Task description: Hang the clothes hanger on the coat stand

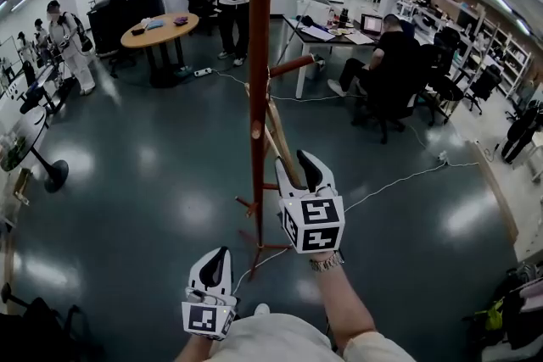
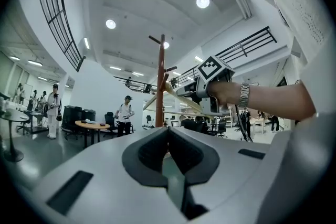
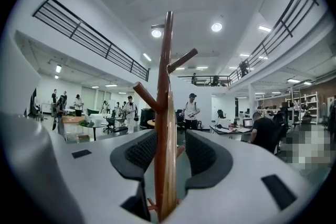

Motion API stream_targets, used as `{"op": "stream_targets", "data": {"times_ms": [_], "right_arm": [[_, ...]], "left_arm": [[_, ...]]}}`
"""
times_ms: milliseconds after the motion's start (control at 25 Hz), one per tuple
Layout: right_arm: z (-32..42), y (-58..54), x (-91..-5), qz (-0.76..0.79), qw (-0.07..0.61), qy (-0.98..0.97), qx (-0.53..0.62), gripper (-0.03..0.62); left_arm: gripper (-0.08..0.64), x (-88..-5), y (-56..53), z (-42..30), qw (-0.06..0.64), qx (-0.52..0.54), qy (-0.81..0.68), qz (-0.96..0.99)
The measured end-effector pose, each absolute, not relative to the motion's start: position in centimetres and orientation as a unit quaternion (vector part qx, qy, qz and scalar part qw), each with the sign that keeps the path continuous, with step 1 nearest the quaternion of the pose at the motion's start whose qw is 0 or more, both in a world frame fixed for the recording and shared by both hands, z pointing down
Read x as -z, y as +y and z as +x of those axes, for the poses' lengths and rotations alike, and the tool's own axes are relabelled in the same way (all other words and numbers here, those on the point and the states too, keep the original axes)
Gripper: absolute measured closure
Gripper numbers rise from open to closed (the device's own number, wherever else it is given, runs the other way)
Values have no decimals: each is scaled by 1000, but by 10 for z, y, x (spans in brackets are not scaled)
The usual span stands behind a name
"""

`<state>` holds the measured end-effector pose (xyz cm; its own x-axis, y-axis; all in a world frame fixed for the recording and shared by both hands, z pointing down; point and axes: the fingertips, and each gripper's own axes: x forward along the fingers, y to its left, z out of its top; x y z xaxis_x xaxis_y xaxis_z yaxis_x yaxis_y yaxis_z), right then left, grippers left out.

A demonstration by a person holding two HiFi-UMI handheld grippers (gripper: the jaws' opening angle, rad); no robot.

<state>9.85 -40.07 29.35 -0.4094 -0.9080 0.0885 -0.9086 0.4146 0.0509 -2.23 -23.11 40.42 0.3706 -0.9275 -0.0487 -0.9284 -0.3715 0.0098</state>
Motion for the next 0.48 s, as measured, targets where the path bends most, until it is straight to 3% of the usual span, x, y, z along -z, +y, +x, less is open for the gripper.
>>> {"op": "stream_targets", "data": {"times_ms": [480], "right_arm": [[137,-350,-322,560,65,-826,-21,434]], "left_arm": [[548,-402,-220,6,15,-20,530,-848]]}}
